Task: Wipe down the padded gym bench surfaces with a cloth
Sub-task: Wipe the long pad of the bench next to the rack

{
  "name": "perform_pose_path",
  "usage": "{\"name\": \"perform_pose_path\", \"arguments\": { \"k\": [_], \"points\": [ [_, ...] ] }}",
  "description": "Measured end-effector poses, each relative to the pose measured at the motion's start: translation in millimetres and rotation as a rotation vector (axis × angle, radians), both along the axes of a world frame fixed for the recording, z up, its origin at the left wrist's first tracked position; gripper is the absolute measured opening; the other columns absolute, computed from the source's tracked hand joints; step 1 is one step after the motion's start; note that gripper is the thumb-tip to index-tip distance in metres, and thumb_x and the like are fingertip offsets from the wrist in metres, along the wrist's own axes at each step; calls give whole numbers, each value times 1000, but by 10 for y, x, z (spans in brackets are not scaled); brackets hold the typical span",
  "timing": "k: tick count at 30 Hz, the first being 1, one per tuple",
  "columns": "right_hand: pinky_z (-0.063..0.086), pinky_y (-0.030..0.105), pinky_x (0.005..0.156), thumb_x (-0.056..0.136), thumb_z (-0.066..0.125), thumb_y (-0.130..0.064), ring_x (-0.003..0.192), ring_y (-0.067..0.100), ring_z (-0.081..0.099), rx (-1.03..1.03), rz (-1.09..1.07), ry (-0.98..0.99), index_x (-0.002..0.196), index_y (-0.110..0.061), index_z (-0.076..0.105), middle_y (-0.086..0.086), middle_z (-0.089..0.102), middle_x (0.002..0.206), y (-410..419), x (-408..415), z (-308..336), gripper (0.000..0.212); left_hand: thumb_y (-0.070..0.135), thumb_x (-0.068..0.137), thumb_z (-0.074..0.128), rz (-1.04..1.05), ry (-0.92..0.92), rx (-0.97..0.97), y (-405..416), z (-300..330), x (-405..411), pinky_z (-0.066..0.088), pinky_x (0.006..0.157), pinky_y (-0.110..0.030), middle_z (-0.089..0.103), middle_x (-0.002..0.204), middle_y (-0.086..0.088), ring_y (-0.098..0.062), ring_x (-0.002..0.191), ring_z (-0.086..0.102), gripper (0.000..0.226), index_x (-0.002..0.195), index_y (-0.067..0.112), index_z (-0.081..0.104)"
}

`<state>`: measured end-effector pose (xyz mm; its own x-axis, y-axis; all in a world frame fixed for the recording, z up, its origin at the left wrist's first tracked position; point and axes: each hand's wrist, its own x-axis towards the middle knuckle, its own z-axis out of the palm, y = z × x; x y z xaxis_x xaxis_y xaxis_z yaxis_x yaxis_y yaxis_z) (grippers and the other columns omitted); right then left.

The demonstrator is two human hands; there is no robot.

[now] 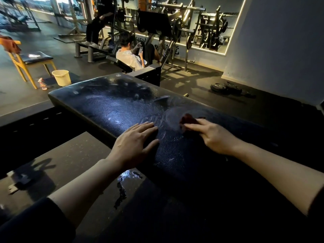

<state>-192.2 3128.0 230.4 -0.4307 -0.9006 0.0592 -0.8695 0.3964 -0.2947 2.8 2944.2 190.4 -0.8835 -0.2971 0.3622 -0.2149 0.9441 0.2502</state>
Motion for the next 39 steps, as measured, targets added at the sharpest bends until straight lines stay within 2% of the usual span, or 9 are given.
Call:
{"name": "perform_pose_path", "arguments": {
  "k": [3, 5, 10, 14, 16, 22, 26, 31, 39],
  "points": [
    [34, 32, 100, 98, 35, -6, 127, 30, 43, 0, -242, 12, 141, -27, 45, 4, 33, 151, -105, -198, -21, 49, 59, 92, 22, 16, 24, -63, -41, -109, 123, 17, 114, -23, 46, 145, 4, -11, 137, 36, 64, 138, 25, 50],
    [32, 29, 102, 96, 37, -5, 131, 31, 40, -16, -260, 3, 142, -26, 44, 6, 30, 153, -420, -84, -55, 51, 53, 94, 24, 44, 37, -72, -13, -144, 111, 20, 113, -27, 49, 143, 3, -13, 136, 39, 58, 137, 24, 52],
    [27, 35, 114, 97, 41, -9, 137, 24, 35, -108, 46, -37, 140, -30, 46, -1, 29, 155, -658, 581, -155, 48, 49, 95, 25, 37, 67, -82, -15, -181, 126, 24, 112, -29, 50, 142, 1, -14, 135, 41, 56, 137, 22, 52],
    [16, 10, 109, 98, 45, -9, 140, 9, 27, -119, 167, -34, 140, -31, 45, -10, 26, 155, 59, 791, -86, 48, 48, 96, 26, 37, 121, -74, -2, -218, 148, 24, 113, -31, 49, 142, 1, -13, 135, 40, 56, 136, 20, 53],
    [11, 6, 108, 99, 45, -14, 141, 6, 23, -123, 182, -46, 140, -32, 45, -9, 24, 155, 237, 813, -97, 44, 47, 97, 27, 48, 145, -56, 10, -241, 146, 24, 113, -32, 51, 141, 0, -13, 135, 40, 55, 134, 19, 55],
    [26, 38, 114, 99, 42, -14, 138, 24, 32, -124, 150, -42, 137, -24, 51, 5, 34, 151, -741, 657, -164, 40, 44, 93, 31, 131, 173, -3, 79, -238, 148, 29, 108, -35, 56, 134, -9, -25, 125, 50, 58, 132, 8, 54],
    [27, 37, 112, 100, 41, -16, 138, 25, 32, -118, 98, -14, 138, -25, 49, 4, 32, 152, -869, 675, -177, 41, 46, 94, 32, 161, 240, 28, 14, -258, 230, 26, 111, -36, 54, 134, -13, -27, 128, 46, 59, 130, 4, 54],
    [17, 12, 107, 98, 47, -12, 137, 13, 32, -135, 288, -33, 138, -29, 49, -4, 29, 154, -5, 958, -107, 43, 49, 95, 27, 255, 306, 106, -257, -330, 387, 20, 117, -41, 46, 143, -15, -26, 138, 34, 65, 136, 3, 48],
    [28, 35, 112, 99, 40, -13, 136, 24, 33, -80, 264, -6, 141, -27, 45, 2, 33, 151, -1108, 890, -143, 44, 56, 97, 10, 267, 255, 71, -284, -509, 401, 4, 119, -33, 34, 151, -11, -21, 144, 17, 74, 144, 6, 37]
  ]
}}
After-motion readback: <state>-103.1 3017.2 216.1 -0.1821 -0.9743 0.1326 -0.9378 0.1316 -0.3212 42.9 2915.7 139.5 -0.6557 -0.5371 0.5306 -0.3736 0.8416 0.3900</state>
